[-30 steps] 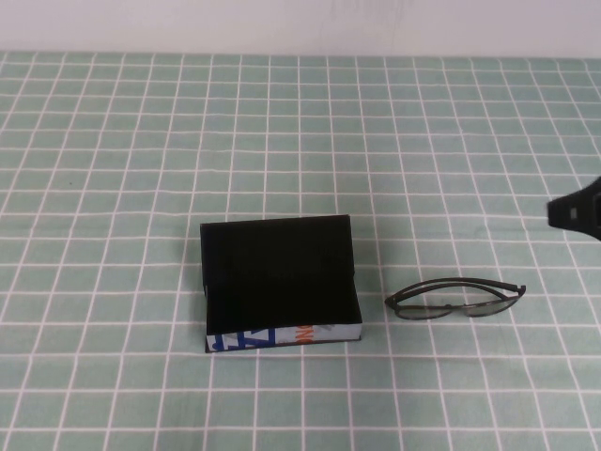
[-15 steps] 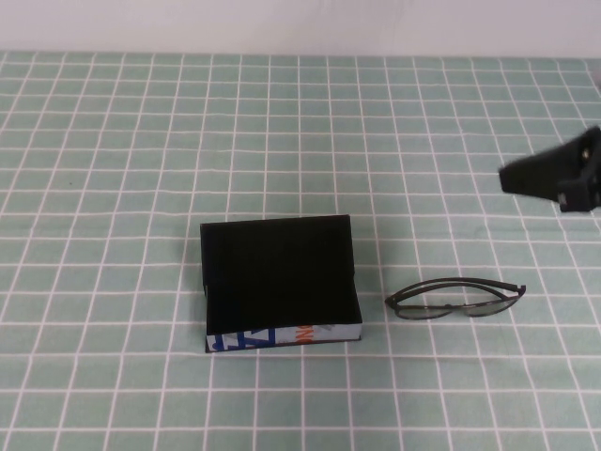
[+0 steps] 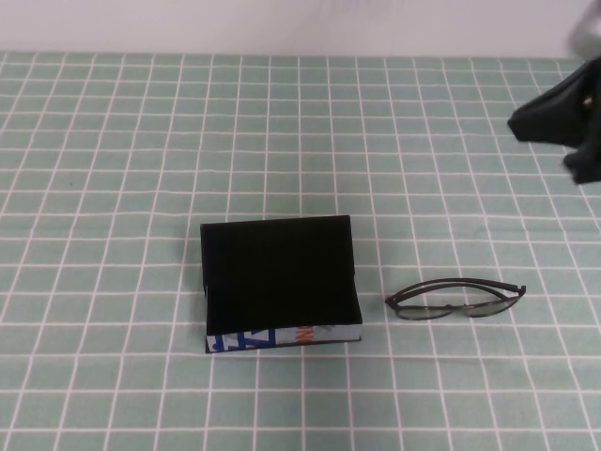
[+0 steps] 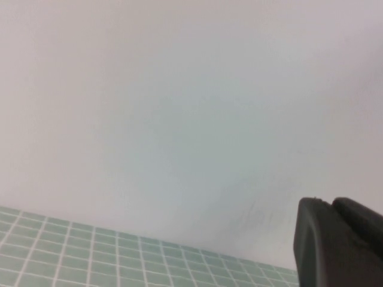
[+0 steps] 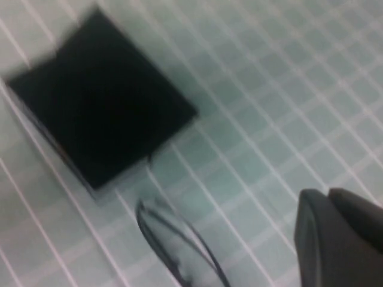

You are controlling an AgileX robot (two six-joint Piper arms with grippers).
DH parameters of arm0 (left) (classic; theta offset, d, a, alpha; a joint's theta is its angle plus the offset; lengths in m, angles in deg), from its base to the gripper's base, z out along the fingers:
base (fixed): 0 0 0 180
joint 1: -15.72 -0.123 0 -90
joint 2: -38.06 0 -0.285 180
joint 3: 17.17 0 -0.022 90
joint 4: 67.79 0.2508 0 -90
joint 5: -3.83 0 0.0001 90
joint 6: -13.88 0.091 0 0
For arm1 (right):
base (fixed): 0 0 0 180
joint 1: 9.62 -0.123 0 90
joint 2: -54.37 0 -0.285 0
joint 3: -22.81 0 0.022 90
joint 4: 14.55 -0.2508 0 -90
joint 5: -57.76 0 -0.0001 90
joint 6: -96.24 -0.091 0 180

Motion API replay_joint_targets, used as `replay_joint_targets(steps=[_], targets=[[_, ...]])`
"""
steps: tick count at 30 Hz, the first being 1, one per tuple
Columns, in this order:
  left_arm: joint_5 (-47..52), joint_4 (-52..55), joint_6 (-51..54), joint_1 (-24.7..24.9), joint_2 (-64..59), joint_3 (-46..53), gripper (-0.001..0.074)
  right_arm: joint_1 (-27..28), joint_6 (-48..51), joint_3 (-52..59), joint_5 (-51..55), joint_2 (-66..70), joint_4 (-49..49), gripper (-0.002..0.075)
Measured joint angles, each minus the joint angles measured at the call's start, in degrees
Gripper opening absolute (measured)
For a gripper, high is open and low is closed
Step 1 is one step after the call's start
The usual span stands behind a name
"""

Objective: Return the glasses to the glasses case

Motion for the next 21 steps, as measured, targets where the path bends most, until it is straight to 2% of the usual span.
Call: replay_joint_targets(steps=[5,8,12,15,18,21], targets=[[11.4,2.9,-1.2,0.0,0.0,-9.2,-0.0002,-9.7,-8.9,-4.1,1.7,3.8,21.0,-0.0012],[19.1,3.1,-0.4,0.0,-2.9,-14.5,-0.0002,-14.6,-9.7,-4.3,2.8,6.9,28.8,-0.0012],[32.8,0.8,5.7,0.0,-9.9,-21.1,-0.0002,-17.3,-8.8,-4.3,3.3,10.8,33.2,-0.0011],[42.5,-4.7,17.0,0.0,-17.0,-25.6,-0.0002,-17.5,-6.7,-4.3,3.3,13.7,33.6,-0.0011],[50.2,-13.1,33.0,0.0,-23.7,-28.6,-0.0002,-17.5,-5.5,-4.3,3.3,15.4,33.7,0.0011],[52.8,-20.5,43.7,0.0,-29.0,-29.5,-0.0002,-17.5,-3.5,-3.6,3.3,16.0,33.7,0.009]])
